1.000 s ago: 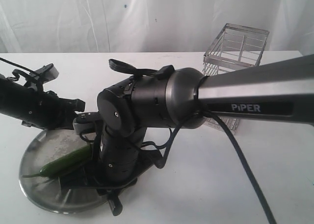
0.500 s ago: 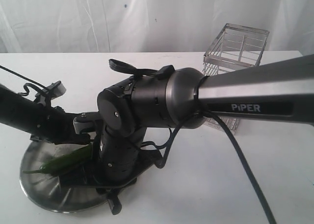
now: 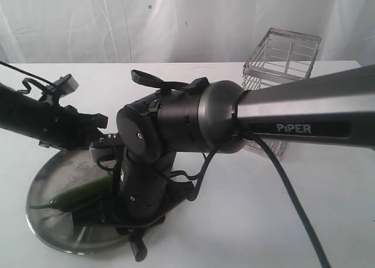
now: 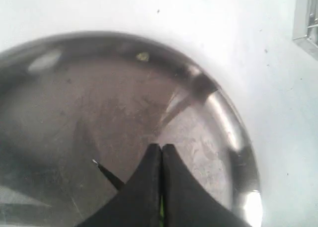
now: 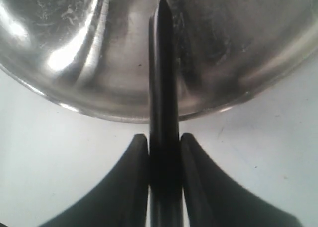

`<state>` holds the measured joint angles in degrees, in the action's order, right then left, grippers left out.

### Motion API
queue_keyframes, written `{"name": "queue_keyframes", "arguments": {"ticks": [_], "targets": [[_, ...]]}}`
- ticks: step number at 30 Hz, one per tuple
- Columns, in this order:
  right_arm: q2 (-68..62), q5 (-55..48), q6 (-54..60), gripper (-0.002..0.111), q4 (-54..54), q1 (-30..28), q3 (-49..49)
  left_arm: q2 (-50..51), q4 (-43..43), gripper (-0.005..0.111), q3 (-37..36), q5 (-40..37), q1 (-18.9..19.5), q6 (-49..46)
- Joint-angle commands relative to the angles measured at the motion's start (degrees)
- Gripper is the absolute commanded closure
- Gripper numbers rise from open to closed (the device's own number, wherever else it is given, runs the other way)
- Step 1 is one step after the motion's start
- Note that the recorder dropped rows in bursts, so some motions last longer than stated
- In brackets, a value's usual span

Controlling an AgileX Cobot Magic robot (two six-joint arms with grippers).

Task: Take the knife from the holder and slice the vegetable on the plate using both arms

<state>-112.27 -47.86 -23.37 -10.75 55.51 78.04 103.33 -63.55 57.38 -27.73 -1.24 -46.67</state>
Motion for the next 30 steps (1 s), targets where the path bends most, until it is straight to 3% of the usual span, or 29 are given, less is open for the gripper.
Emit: {"name": "queue_keyframes", "arguments": {"ticks": [1, 5, 8, 10, 13, 15, 22, 30], "targets": [[0.71, -2.14, 0.24, 0.107, -1.00, -0.07, 0.14, -4.76, 13.73, 0.107, 0.59, -2.61, -0.10, 8.30], [0.71, -1.54, 0.24, 0.107, -0.21, -0.07, 0.14, -7.39, 26.55, 0.104, -1.82, -3.19, -0.10, 13.20], [0.71, -1.89, 0.85, 0.107, -0.10, -0.17, 0.14, -8.67, 28.42, 0.069, -1.96, -3.94, -0.10, 7.55], [0.71, -1.89, 1.13, 0.107, -0.10, -0.17, 0.14, -10.07, 27.86, 0.057, -1.96, -5.45, -0.10, 2.57], [0.71, -1.40, 1.13, 0.107, -0.10, -0.17, 0.14, -10.87, 23.01, 0.057, -1.96, -11.13, -0.44, -6.91], [0.71, -1.40, 1.13, 0.107, -0.10, -0.17, 0.14, -10.61, 23.27, 0.057, -2.27, -12.39, -1.41, -5.71], [0.71, -1.40, 1.13, 0.107, -0.10, -0.17, 0.14, -9.03, 23.38, 0.057, -6.63, -6.54, -4.02, -5.80], [0.71, -1.40, 1.13, 0.107, -0.10, -0.17, 0.14, -8.01, 23.15, 0.057, -8.08, -1.72, -4.25, -5.80]]}}
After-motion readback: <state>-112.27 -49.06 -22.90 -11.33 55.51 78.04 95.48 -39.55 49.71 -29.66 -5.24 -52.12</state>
